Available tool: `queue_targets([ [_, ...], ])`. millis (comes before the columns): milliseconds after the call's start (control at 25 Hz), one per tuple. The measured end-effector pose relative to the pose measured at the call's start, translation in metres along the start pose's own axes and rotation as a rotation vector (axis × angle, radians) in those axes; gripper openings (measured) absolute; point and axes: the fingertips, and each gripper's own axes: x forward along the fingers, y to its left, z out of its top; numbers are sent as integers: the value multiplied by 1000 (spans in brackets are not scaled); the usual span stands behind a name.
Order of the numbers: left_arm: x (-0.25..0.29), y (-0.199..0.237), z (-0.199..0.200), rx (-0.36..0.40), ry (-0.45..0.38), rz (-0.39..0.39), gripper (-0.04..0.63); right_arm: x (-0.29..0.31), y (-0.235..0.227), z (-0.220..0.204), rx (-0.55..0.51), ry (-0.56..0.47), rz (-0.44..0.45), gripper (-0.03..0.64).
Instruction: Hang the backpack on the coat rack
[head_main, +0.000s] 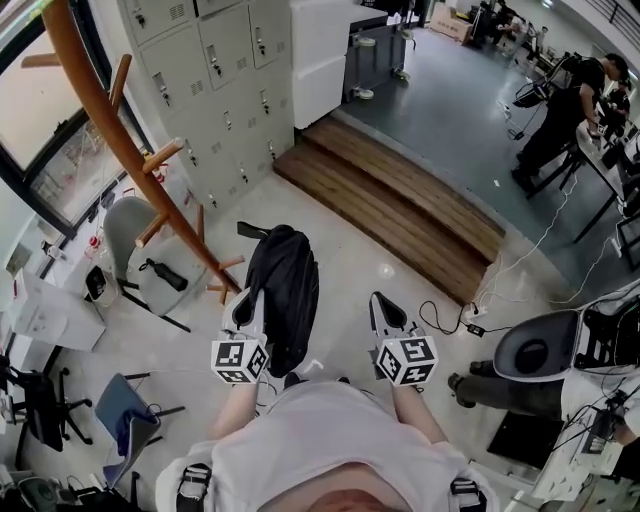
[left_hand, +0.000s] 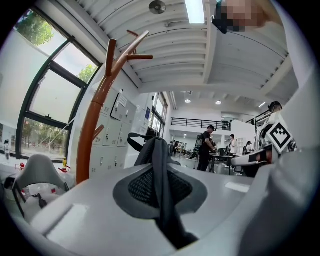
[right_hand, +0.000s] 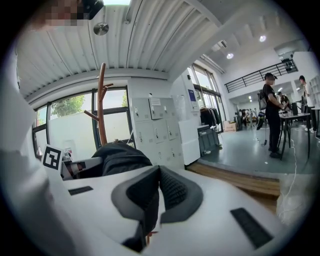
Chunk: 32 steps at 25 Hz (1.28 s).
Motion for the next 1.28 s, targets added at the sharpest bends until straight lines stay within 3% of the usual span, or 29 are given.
queue_targets([
  [600,-26,28,-28,-17,78,65,29,14,22,-3,-10,39,44,9],
  [1280,-59,47,-95,-86,222,139,29,20,34,-14,-8,54,75,9],
])
